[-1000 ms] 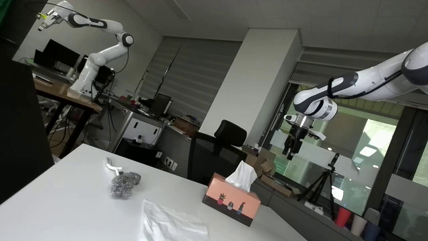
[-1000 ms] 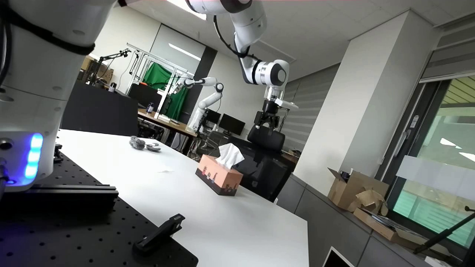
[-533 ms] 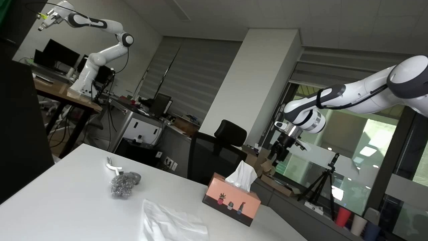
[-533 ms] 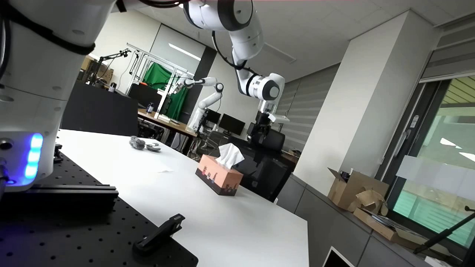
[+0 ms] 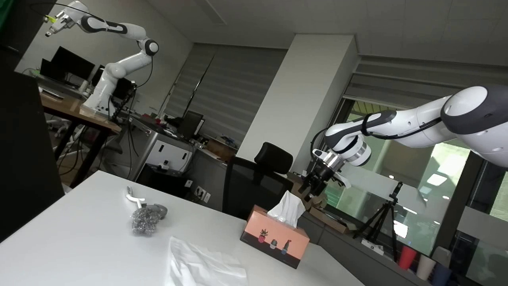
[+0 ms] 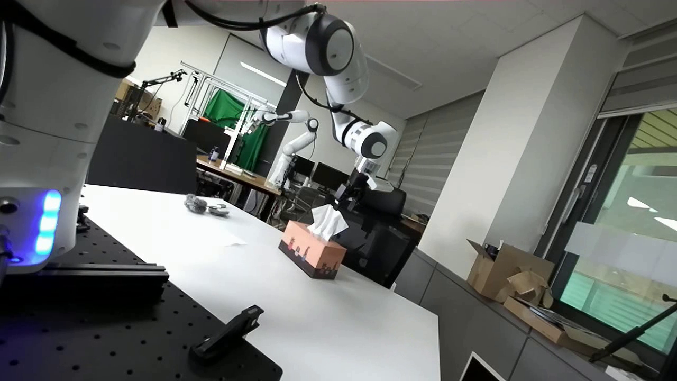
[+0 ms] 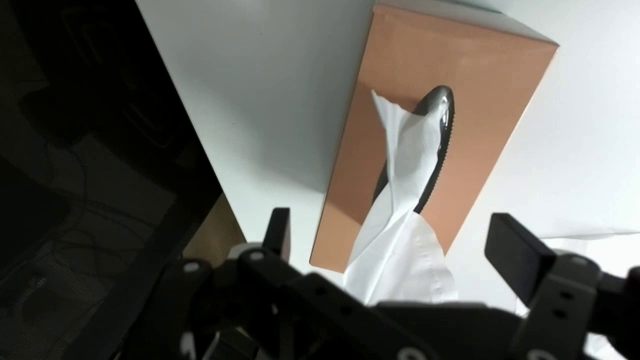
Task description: Take a piece of tissue from the tissue box and put it on the table
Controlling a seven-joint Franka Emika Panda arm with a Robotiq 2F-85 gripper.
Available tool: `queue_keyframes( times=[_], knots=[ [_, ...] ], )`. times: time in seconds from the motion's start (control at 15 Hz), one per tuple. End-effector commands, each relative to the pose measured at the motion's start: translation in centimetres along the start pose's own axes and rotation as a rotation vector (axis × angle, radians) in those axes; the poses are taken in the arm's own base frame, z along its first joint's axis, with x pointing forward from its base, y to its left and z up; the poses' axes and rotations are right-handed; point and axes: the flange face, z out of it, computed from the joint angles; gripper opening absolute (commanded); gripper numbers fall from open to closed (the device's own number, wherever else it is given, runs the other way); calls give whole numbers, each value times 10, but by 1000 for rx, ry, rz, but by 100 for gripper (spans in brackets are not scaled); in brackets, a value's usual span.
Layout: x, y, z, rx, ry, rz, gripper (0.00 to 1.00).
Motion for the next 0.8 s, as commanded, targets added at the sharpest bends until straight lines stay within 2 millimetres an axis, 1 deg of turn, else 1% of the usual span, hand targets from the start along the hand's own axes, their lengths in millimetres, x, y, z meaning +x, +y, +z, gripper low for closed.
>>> queue_keyframes(
  times=[0.0, 0.13, 0.2, 0.27, 0.4, 0.6, 0.73],
  knots=[
    [5, 8, 7, 22, 43, -17, 100],
    [8, 7, 14, 45, 47, -11, 100],
    [8, 7, 17, 53, 46, -2, 75],
    [8, 6, 19, 63, 50, -2, 73],
    [8, 6, 20, 78, 50, 7, 60],
    [6, 7, 19, 98, 46, 9, 37],
    [6, 7, 17, 111, 38, 9, 25]
  ],
)
